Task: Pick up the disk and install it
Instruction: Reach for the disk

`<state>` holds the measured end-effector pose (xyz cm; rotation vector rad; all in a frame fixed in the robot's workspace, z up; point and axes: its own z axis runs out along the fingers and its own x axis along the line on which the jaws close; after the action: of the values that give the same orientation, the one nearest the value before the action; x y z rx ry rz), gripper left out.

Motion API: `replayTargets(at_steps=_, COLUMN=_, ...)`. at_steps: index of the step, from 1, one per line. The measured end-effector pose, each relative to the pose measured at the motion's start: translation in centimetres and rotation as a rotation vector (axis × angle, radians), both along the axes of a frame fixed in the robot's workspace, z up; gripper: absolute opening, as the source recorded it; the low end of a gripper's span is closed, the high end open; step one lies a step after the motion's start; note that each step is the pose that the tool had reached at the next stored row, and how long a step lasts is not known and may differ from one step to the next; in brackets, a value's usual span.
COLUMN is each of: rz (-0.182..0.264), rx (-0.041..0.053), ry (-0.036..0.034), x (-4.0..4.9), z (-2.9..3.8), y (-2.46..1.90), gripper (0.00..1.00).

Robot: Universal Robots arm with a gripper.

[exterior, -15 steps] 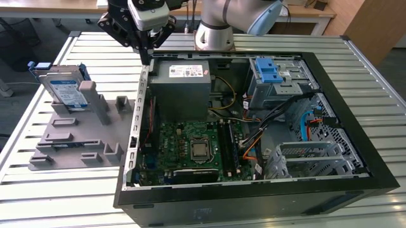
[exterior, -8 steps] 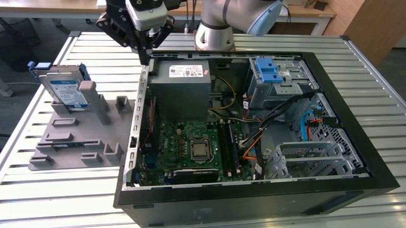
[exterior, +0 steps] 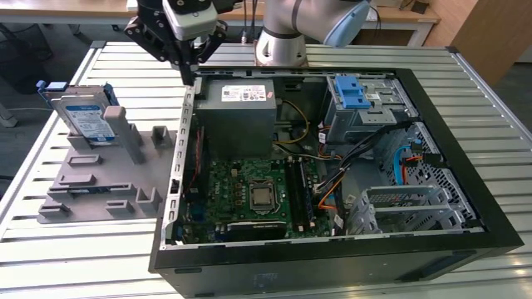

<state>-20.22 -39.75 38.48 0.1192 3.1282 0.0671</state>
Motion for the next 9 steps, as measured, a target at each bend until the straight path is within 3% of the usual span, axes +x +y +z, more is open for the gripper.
replayTargets(at_steps=9, rz=0.0, rx=0.0, ry=0.0, x=-0.27, z=-0.02, y=0.0, gripper=0.11)
